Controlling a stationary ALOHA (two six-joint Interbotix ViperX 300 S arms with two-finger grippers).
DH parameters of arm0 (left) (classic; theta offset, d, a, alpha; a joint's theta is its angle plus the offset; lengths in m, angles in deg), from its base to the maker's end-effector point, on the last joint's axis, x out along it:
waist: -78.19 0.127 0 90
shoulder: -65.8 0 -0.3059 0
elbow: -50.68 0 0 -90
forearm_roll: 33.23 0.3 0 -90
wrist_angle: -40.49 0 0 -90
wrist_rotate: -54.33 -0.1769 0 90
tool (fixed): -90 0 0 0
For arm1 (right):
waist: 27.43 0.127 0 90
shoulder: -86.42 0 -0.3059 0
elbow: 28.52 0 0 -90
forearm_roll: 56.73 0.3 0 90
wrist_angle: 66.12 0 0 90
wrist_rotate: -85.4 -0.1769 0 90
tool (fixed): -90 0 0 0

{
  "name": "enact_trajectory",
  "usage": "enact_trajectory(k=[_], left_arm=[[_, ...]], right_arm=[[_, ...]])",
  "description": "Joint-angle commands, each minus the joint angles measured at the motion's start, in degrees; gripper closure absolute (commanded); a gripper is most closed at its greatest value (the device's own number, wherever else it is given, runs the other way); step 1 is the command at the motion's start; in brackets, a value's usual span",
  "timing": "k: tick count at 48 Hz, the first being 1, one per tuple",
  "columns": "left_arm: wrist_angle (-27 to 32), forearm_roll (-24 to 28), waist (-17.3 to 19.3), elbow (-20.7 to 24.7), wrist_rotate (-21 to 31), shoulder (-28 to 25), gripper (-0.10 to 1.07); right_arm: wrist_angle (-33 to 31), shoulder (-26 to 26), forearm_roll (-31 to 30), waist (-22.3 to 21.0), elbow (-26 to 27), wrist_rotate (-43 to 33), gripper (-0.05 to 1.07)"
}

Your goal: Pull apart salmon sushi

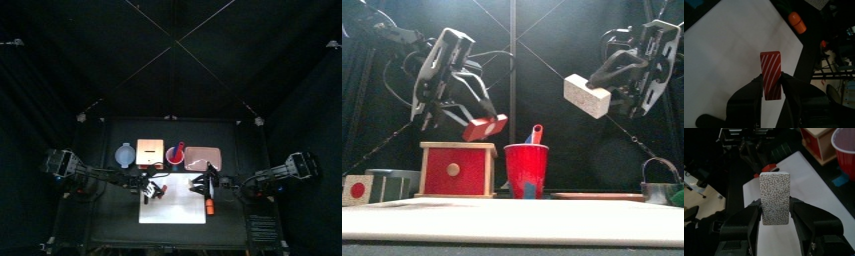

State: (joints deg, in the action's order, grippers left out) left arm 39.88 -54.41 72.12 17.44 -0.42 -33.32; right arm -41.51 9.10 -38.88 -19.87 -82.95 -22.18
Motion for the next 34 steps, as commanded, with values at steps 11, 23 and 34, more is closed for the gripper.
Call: enact_trajectory(k=[11,23,34], left_arm=[[0.88,-12.66,1.32,2.55,0.35,-3.78,0.35],[0.97,-18.46,0.79,5.98,0.44,-10.37,0.35],[2.55,-19.16,0.62,8.96,0.44,-12.48,0.34]], right_arm=[[-2.20,0.00,0.70,-2.37,1.41,0.00,0.38],[-5.10,-2.29,2.20,-2.46,2.37,0.00,0.38],[-6.06,-4.39,1.93,-2.46,3.43,0.09,0.38]])
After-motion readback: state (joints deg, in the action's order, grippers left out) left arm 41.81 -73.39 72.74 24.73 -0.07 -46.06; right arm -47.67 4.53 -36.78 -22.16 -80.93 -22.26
